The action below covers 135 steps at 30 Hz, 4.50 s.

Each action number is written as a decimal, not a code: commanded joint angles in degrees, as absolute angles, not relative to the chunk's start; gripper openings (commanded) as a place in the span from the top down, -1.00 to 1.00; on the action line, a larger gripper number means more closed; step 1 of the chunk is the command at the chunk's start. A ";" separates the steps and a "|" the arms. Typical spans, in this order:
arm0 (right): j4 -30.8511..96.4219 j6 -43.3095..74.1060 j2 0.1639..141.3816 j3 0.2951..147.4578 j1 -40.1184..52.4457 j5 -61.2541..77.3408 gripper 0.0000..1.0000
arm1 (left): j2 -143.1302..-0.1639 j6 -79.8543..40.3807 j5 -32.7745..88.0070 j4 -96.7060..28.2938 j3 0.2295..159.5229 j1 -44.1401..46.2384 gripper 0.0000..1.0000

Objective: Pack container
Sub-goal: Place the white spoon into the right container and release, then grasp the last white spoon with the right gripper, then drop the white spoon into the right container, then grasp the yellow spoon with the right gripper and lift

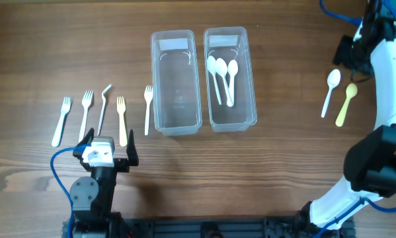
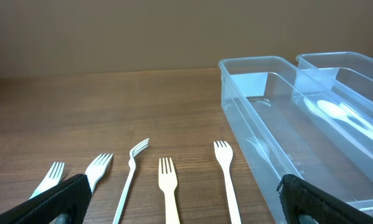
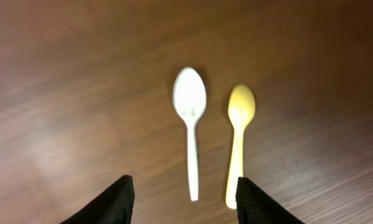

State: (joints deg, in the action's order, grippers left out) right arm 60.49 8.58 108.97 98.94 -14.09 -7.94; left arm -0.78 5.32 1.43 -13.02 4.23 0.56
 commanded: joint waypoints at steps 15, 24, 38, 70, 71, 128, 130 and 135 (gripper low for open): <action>38.61 7.42 110.48 73.84 -17.98 -4.71 0.01 | -0.30 6.22 1.91 -12.84 3.95 0.10 -1.00; 30.89 3.57 110.48 70.89 -17.98 -2.83 0.02 | -0.32 6.22 1.91 -12.84 3.95 0.10 -1.00; 27.29 3.49 116.20 70.89 -17.98 -2.50 0.16 | -0.32 6.22 1.91 -12.84 3.95 0.10 -1.00; 36.18 6.48 104.07 95.61 -0.67 13.17 0.92 | -0.32 6.20 1.93 -12.84 3.97 0.10 -1.00; 36.40 6.48 104.20 95.53 0.86 13.58 0.91 | -0.32 6.22 1.91 -12.84 3.97 0.10 -0.99; 44.53 6.07 113.43 78.50 -28.14 -2.46 -0.15 | -0.32 6.22 1.91 -12.84 3.95 0.10 -0.99; 42.72 6.04 114.87 77.80 -28.03 -2.20 -0.15 | -0.32 6.22 1.93 -12.84 3.95 0.10 -0.99; 37.87 5.93 116.84 75.66 -28.05 0.75 -0.14 | -0.32 6.22 1.91 -12.84 3.97 0.10 -1.00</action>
